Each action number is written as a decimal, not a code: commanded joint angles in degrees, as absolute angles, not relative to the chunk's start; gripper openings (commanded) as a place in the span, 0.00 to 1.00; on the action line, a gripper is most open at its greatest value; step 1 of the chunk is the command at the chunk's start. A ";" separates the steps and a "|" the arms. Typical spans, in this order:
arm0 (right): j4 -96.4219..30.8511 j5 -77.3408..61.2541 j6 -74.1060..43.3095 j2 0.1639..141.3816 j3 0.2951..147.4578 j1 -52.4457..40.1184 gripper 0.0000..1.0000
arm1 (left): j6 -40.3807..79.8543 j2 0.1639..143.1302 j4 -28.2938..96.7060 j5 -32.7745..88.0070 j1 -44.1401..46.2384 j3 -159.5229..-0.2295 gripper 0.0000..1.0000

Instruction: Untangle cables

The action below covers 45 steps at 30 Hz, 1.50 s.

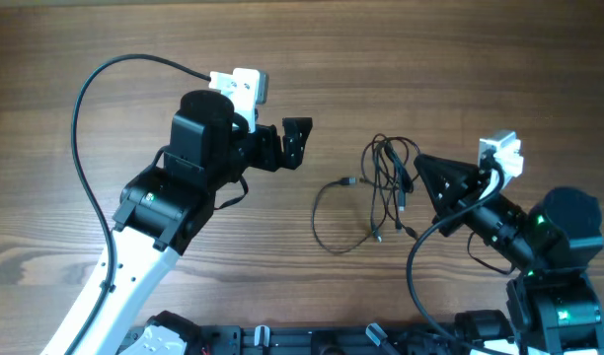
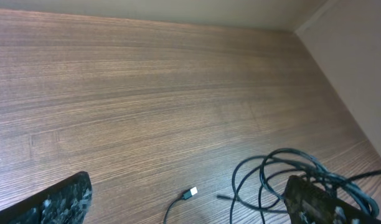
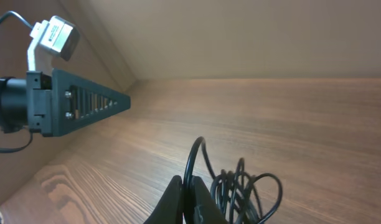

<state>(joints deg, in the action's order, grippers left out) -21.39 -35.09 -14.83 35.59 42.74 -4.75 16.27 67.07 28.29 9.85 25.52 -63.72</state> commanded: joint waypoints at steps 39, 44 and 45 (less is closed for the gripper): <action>-6.44 -56.27 -35.00 36.16 43.07 -4.97 0.05 | -16.16 70.70 28.25 34.04 33.52 -63.99 1.00; -6.22 -59.16 -36.07 36.16 43.07 -4.97 0.04 | -19.07 71.05 23.83 34.04 34.79 -63.99 1.00; -6.15 -59.75 -36.18 36.16 43.07 -4.97 0.04 | -21.19 71.05 23.90 34.04 34.94 -63.99 1.00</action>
